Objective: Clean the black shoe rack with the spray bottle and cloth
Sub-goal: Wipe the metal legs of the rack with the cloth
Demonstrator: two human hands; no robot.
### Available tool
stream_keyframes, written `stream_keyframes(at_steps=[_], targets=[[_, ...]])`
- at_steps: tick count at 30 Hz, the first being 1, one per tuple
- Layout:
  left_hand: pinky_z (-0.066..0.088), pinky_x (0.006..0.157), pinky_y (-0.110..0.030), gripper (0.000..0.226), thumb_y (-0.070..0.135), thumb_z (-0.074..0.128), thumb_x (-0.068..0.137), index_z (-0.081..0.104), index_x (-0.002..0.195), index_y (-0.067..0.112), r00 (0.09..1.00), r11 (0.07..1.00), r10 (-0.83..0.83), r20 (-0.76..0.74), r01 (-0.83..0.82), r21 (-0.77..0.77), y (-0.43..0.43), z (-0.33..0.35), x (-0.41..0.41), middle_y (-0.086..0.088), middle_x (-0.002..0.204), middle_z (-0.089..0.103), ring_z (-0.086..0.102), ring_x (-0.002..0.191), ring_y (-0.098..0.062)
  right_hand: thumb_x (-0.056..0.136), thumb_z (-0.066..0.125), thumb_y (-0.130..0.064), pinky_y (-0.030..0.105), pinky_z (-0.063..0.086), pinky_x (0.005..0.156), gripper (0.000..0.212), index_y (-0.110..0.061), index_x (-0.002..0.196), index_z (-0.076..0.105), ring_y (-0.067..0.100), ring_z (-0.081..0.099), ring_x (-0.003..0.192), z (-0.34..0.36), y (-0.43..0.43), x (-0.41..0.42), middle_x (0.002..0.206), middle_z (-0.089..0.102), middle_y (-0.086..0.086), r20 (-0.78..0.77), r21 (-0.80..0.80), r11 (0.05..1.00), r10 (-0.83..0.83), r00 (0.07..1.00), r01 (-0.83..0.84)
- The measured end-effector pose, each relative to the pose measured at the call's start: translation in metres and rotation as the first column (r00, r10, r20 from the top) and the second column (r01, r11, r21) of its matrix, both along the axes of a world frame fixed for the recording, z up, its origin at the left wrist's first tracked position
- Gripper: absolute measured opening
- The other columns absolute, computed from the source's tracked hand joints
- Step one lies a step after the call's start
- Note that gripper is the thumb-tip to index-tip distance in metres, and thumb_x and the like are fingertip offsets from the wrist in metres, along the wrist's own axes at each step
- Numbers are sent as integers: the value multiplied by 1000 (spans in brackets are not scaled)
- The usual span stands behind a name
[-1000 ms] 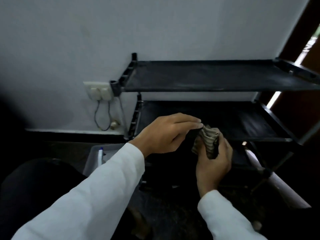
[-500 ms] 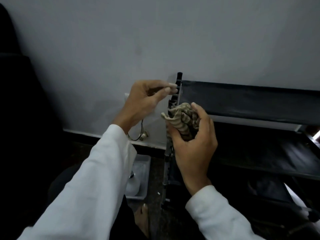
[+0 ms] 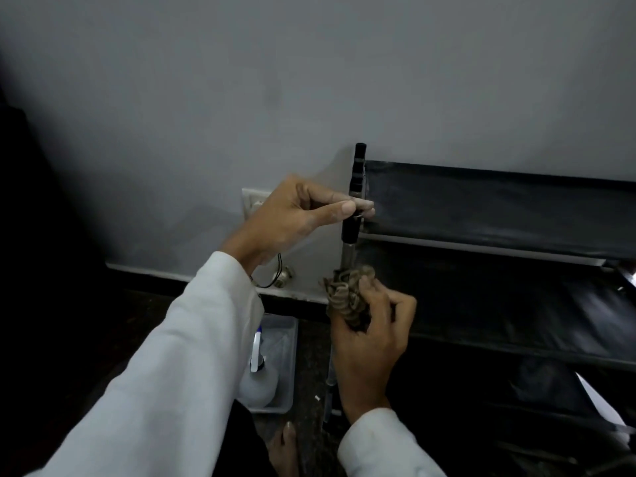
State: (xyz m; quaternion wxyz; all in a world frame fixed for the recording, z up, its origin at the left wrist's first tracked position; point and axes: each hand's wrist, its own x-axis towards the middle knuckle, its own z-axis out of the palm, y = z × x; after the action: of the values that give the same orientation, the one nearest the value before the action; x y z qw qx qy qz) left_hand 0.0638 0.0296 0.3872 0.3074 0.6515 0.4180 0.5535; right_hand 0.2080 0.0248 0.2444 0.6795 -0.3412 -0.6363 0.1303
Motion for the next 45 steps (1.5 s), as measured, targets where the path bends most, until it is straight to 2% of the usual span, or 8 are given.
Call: stream_keyframes(at_steps=[6, 13, 25, 31, 35, 39, 43, 45], targets=[[51, 98, -30, 27, 1, 59, 93, 63, 119, -6, 995, 999, 15, -99, -10, 47, 3, -1, -1, -14, 109, 72, 69, 109, -22, 67, 88, 3, 7, 44, 84, 38, -2, 100, 71, 4, 57, 91, 4, -12, 6, 99, 54, 10, -52, -154, 988, 11, 999, -19], [52, 97, -33, 26, 0, 59, 94, 62, 118, -9, 994, 997, 41, -99, -34, 71, 3, -3, 0, -19, 110, 71, 69, 109, -25, 71, 90, -11, 12, 50, 85, 44, 0, 108, 67, 12, 65, 96, 60, 2, -13, 103, 58, 17, -244, -50, 998, 25, 969, -38], [49, 101, -32, 27, 1, 57, 95, 60, 120, -9, 992, 994, 63, -111, -53, 98, 4, -7, 1, -22, 114, 68, 68, 110, -25, 72, 86, -13, -8, 29, 83, 47, -1, 115, 70, 22, 64, 89, 1, 8, -4, 103, 62, 19, 115, -267, 964, 30, 993, 2], [49, 103, -38, 27, -2, 56, 95, 58, 121, -8, 994, 991, 72, -82, -62, 115, 3, -9, 5, -23, 114, 67, 68, 108, -25, 71, 87, -21, -4, 34, 82, 48, -12, 115, 72, 9, 61, 88, -9, 14, 13, 102, 67, 12, 229, -377, 924, 153, 961, -58], [49, 101, -34, 27, -3, 55, 95, 58, 120, -12, 994, 990, 78, -80, -68, 121, 3, -9, 6, -25, 113, 67, 68, 108, -25, 71, 88, -26, 30, 57, 85, 39, -19, 107, 73, 13, 70, 92, 22, 26, 16, 99, 74, 0, 62, -431, 867, 304, 951, -249], [51, 100, -38, 26, -3, 54, 96, 58, 120, -11, 994, 989, 90, -69, -81, 123, 1, -10, 8, -23, 109, 70, 69, 107, -26, 70, 86, -42, 26, 59, 72, 34, -23, 96, 73, 1, 71, 80, 64, 34, 11, 87, 76, -11, -72, -381, 870, 309, 948, -312], [48, 104, -41, 26, -1, 54, 97, 60, 121, -8, 990, 981, 130, -59, -120, 150, 0, -15, 11, -21, 114, 68, 67, 111, -29, 73, 85, -39, 34, 57, 83, 42, -18, 106, 72, 13, 70, 91, 54, 30, 9, 98, 74, -1, -25, -370, 896, 256, 966, -247], [48, 105, -43, 25, -1, 54, 97, 61, 119, -10, 987, 975, 155, -49, -145, 165, 0, -17, 14, -23, 113, 69, 67, 111, -31, 72, 86, -30, 18, 50, 89, 48, -14, 114, 71, 16, 66, 97, 33, 23, 7, 105, 70, 6, 24, -350, 922, 183, 983, -163]])
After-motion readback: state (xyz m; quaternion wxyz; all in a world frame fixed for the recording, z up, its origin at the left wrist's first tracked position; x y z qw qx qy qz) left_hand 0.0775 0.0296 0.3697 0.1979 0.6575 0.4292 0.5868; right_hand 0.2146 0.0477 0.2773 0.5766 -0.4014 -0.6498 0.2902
